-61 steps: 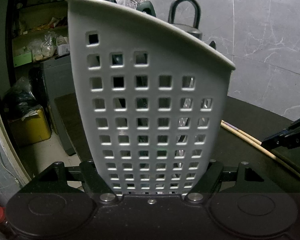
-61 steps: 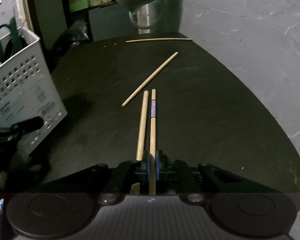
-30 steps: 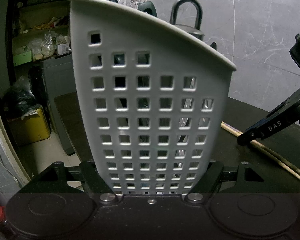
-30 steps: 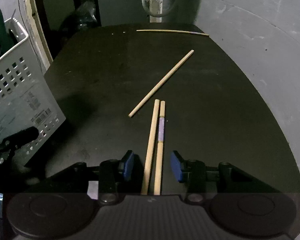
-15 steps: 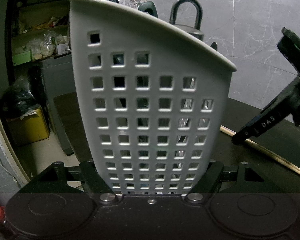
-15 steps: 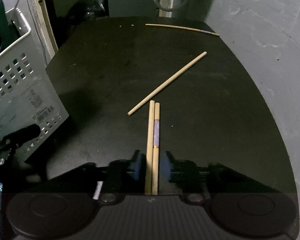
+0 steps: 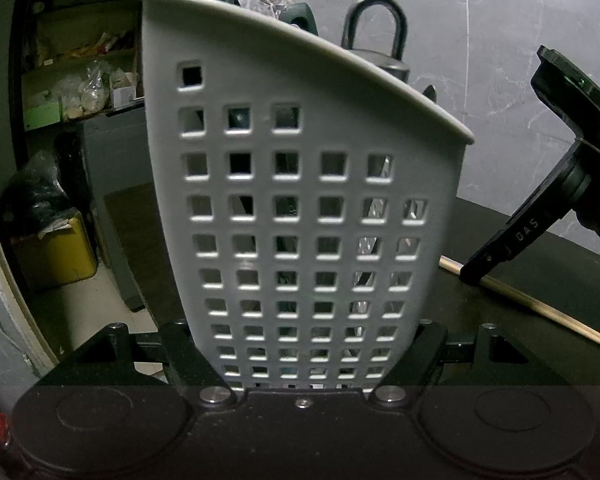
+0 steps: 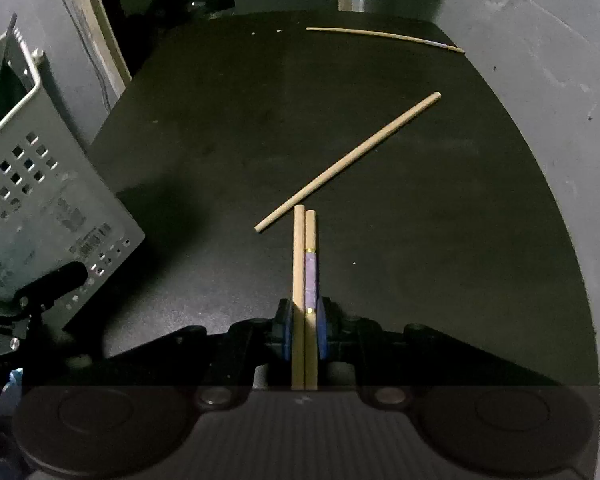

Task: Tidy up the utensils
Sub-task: 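Lift the pair of chopsticks and carry them toward the caddy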

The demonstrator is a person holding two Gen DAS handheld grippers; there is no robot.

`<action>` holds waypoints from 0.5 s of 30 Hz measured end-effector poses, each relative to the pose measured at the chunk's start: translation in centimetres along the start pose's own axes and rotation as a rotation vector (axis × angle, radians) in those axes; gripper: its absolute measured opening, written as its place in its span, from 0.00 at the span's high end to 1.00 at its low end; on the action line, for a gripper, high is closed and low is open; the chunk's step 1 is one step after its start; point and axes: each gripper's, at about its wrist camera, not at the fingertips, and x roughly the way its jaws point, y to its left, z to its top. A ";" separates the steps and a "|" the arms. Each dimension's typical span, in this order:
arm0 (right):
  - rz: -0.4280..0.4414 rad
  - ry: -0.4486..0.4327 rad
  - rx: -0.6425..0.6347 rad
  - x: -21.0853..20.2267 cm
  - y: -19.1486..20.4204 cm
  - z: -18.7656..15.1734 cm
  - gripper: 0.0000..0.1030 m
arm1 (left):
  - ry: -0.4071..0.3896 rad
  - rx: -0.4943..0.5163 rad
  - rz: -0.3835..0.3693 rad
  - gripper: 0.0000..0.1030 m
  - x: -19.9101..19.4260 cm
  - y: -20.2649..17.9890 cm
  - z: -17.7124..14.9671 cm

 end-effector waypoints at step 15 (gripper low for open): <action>0.065 -0.055 -0.021 -0.1 1.4 -0.5 0.87 | -0.001 0.002 0.000 0.26 -0.2 0.1 -0.3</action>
